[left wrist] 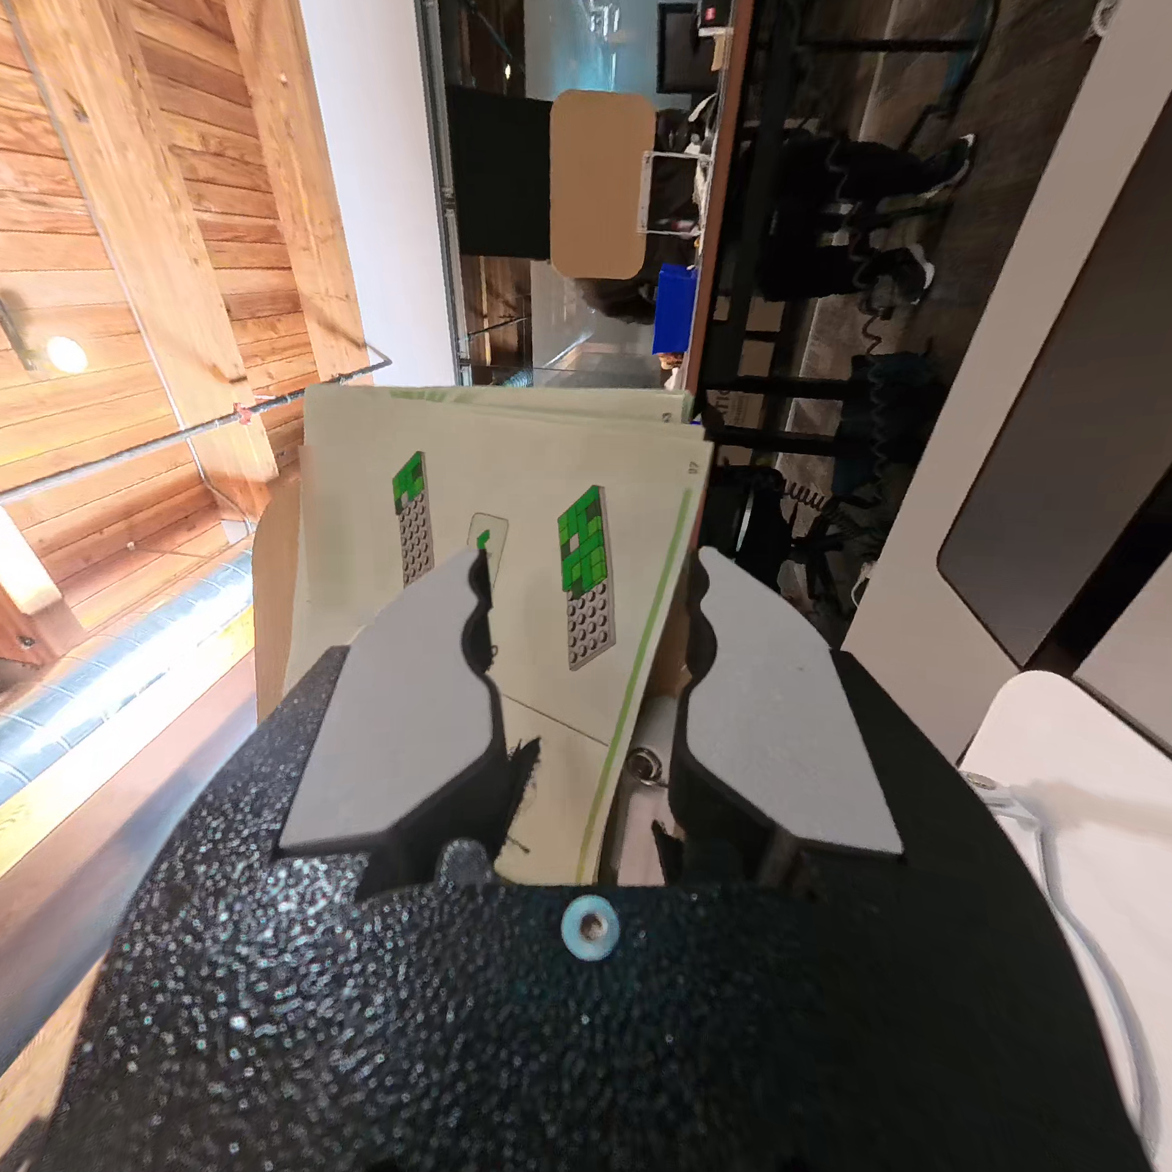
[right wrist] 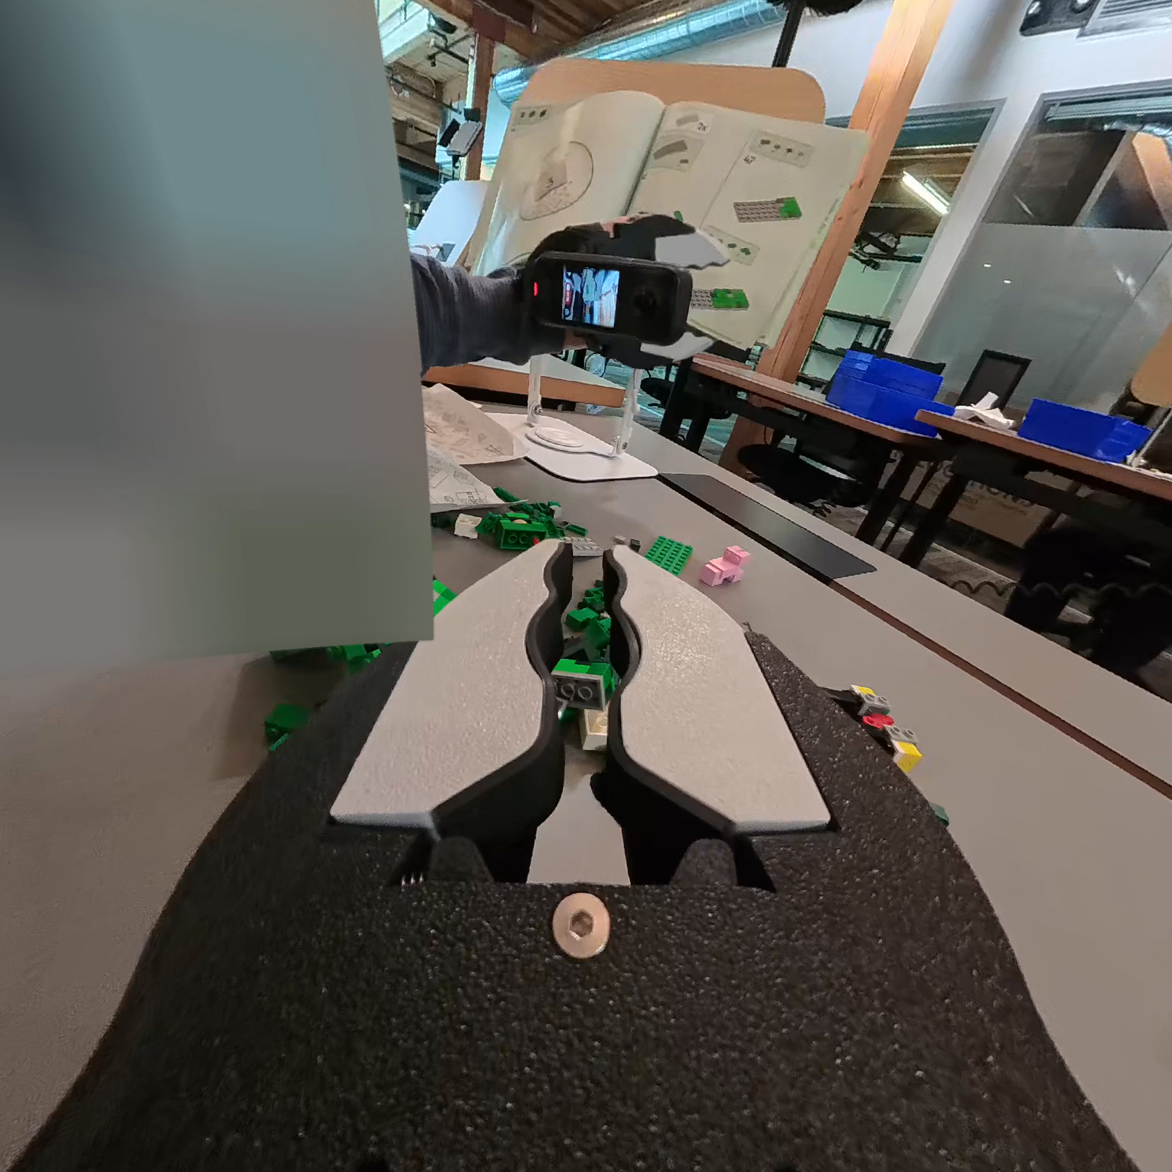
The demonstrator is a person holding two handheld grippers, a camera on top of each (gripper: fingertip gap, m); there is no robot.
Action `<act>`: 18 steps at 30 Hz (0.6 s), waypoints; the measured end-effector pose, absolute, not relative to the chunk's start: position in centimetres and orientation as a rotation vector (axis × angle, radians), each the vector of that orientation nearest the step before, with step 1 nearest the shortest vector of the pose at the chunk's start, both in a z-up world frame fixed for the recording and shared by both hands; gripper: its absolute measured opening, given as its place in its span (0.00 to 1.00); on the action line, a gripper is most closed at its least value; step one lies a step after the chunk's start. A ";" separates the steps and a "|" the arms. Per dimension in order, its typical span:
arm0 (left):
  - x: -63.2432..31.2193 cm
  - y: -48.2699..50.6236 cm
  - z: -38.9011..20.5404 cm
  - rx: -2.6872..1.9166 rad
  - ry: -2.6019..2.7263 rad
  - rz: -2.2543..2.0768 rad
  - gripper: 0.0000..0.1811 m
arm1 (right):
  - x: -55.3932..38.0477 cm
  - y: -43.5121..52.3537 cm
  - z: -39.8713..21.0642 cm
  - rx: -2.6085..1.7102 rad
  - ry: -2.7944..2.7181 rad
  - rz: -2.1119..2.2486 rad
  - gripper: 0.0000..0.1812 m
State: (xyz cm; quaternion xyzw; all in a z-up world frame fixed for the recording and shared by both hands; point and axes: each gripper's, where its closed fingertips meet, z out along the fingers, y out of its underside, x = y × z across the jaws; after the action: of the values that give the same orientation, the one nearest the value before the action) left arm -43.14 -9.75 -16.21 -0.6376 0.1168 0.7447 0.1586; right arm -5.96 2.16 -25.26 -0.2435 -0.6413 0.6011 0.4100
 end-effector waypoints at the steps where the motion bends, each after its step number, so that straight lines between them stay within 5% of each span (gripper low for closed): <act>1: -42.9 -9.5 -16.3 -1.827 0.357 2.122 0.33 | -6.0 2.1 -25.3 -0.608 -1.619 1.511 0.05; 18: -43.0 -9.0 -16.0 -1.894 0.463 2.178 0.28 | -5.8 1.6 -25.4 -0.581 -1.640 1.506 0.04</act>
State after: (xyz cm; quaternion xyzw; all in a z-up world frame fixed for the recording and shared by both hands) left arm -43.03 -8.97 -16.05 -0.6441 0.1574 0.7406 0.1087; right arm -5.77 1.58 -25.43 -0.2306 -0.6507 0.5975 0.4078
